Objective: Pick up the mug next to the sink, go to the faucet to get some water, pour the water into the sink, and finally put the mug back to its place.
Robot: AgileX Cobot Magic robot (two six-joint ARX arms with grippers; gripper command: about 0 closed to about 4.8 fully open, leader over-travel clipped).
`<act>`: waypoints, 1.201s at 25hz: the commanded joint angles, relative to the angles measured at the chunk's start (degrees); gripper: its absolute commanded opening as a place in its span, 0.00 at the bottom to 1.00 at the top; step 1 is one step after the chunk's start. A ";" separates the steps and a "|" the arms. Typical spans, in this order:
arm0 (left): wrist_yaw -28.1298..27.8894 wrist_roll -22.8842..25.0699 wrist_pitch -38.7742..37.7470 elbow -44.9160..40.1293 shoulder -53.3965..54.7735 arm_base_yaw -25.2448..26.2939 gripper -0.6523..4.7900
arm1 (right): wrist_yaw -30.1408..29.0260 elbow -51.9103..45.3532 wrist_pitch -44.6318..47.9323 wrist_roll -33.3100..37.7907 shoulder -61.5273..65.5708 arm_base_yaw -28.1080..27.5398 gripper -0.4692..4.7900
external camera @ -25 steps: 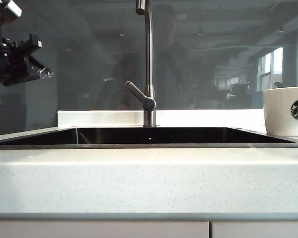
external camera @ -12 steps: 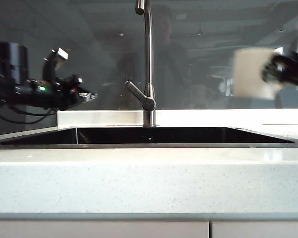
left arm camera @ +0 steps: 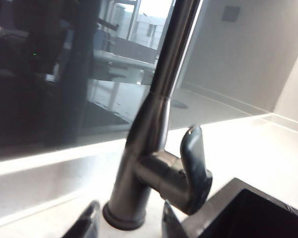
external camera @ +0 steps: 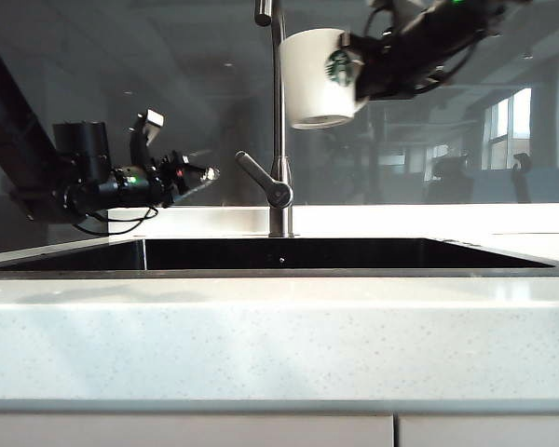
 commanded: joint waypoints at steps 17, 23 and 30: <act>-3.28 1.79 2.36 5.86 1.97 -6.19 0.41 | 4.35 21.35 3.13 1.70 10.53 5.97 0.08; -3.80 1.42 2.40 6.45 1.97 -6.21 0.57 | 4.33 22.88 2.36 1.92 10.53 5.99 0.08; 6.71 -0.26 0.81 10.51 1.97 -6.23 0.57 | 4.15 22.88 2.08 2.10 10.51 6.01 0.08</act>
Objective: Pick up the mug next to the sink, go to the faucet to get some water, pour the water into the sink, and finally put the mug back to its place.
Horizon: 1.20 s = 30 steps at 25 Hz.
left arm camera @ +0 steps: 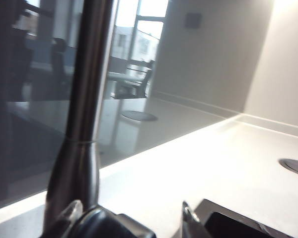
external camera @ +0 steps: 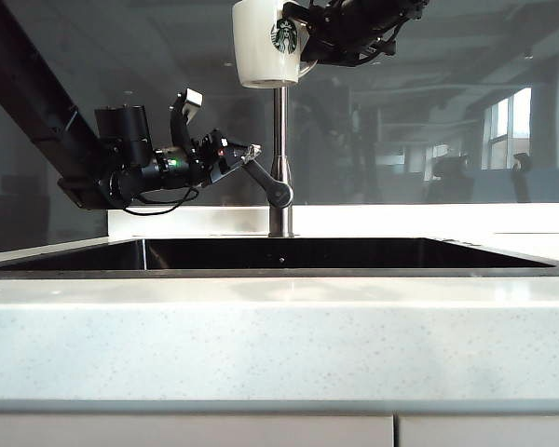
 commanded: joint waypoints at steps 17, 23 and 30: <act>8.48 2.36 0.07 1.07 -0.44 -0.09 0.56 | -0.39 0.66 3.54 1.05 -0.98 0.15 0.08; 1.70 9.25 -4.98 1.07 -0.44 -0.09 0.56 | -0.37 0.66 3.50 1.03 -0.98 0.15 0.08; -1.49 11.98 -9.25 1.07 -0.44 -0.09 0.56 | -0.39 0.63 3.48 1.03 -0.98 0.15 0.08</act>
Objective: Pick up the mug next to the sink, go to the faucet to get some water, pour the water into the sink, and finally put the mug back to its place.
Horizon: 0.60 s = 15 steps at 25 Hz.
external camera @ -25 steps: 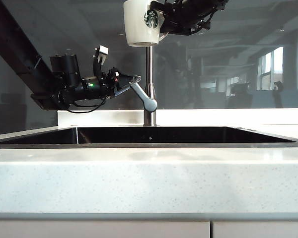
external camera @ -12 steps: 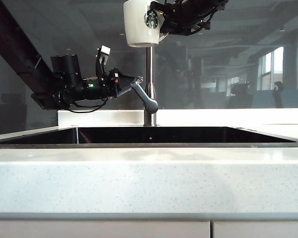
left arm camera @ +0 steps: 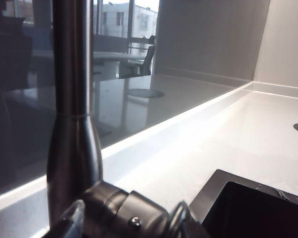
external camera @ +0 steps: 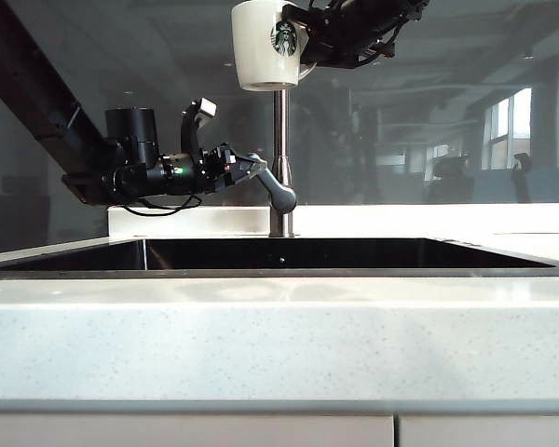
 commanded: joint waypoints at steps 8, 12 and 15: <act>-0.76 0.39 0.09 0.13 -0.37 0.17 0.56 | -0.24 0.72 3.87 1.07 -1.01 0.11 0.08; -0.79 0.39 0.09 0.13 -0.37 0.17 0.56 | -0.24 0.72 3.61 1.07 -1.01 0.11 0.08; -0.81 0.42 0.09 0.13 -0.37 0.17 0.56 | -0.24 0.72 3.61 1.07 -1.01 0.11 0.08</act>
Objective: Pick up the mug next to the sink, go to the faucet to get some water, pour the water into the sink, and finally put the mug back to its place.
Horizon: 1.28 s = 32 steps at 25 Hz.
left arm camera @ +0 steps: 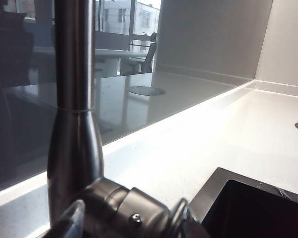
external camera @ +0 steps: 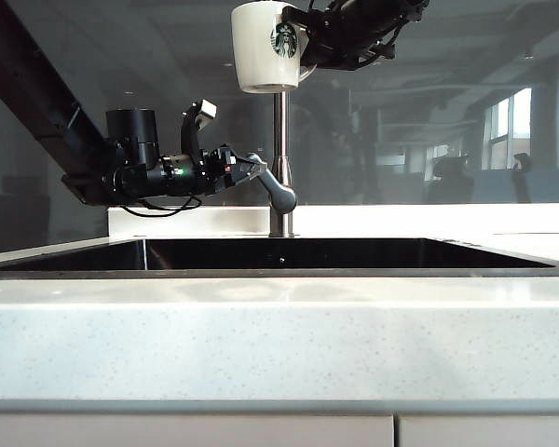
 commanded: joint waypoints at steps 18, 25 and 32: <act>-7.43 4.15 -0.96 0.26 -1.05 3.10 0.57 | -0.24 0.74 2.40 1.09 -1.18 -0.20 0.08; 13.92 -6.29 1.73 0.35 -1.09 6.69 0.56 | -0.11 0.74 0.44 1.07 -1.38 -1.73 0.08; 24.79 -19.65 8.79 0.37 -1.11 8.63 0.11 | 0.13 0.74 -6.58 -9.18 -2.64 -4.66 0.08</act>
